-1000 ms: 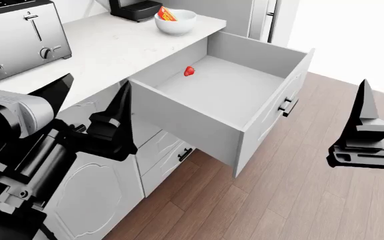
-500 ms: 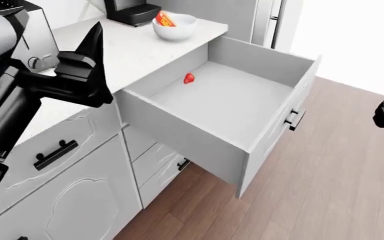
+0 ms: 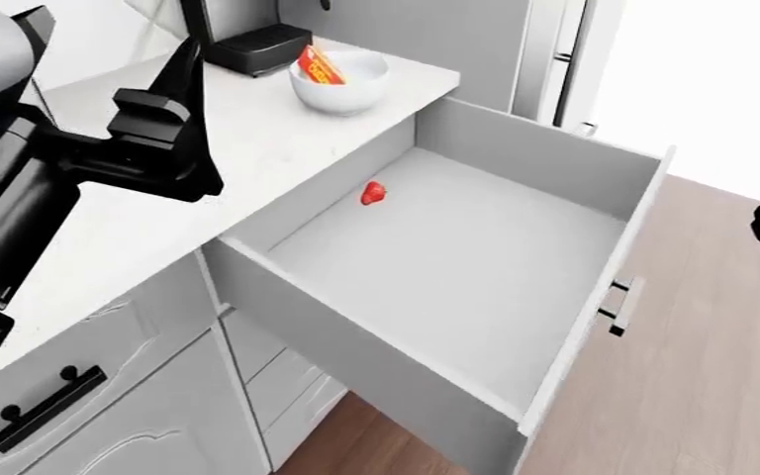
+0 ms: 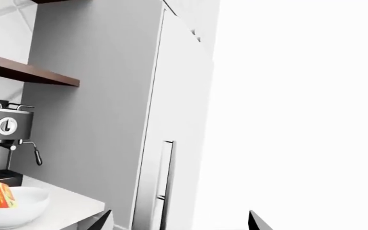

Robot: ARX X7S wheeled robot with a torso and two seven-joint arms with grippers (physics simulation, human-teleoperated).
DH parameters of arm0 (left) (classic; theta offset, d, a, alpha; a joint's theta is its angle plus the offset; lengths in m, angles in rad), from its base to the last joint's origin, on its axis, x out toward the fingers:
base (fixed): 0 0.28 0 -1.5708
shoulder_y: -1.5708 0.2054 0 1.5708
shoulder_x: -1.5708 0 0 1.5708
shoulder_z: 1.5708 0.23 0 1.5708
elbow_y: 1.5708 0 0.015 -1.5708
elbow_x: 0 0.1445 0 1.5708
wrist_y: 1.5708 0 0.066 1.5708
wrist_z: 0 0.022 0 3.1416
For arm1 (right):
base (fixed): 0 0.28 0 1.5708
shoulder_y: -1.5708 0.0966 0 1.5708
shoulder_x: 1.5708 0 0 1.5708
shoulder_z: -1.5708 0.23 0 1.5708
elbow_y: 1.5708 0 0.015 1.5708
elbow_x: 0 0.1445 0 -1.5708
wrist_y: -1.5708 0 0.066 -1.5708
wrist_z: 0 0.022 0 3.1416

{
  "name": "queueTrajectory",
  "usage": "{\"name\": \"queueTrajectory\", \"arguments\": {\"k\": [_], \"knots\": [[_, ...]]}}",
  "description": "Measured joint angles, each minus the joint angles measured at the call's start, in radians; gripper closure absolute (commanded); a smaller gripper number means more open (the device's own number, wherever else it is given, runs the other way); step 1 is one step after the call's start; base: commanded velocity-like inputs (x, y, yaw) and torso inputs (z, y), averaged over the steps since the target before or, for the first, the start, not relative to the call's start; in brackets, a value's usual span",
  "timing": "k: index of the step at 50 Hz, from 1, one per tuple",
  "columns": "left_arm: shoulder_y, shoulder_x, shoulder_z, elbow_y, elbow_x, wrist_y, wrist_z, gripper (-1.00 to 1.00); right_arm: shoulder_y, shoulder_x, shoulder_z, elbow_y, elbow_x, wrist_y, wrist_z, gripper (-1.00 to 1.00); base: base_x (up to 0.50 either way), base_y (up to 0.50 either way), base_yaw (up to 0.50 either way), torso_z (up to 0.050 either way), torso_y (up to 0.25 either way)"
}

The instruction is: Place the bar in the bowl and close the drawer.

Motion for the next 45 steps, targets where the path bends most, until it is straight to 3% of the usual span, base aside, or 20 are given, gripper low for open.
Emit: {"name": "queueTrajectory", "arguments": {"k": [36, 45], "knots": [[0.018, 0.003, -0.008, -0.001, 0.011, 0.000, 0.000, -1.00, -0.019, 0.001, 0.010, 0.000, -0.007, -0.009, 0.005, -1.00, 0.30, -0.40, 0.00, 0.000, 0.001], [0.024, 0.003, -0.009, -0.002, 0.013, 0.001, 0.001, -1.00, -0.027, 0.000, 0.012, 0.000, -0.010, -0.010, 0.021, -1.00, 0.00, -0.01, 0.00, 0.000, 0.002]]}}
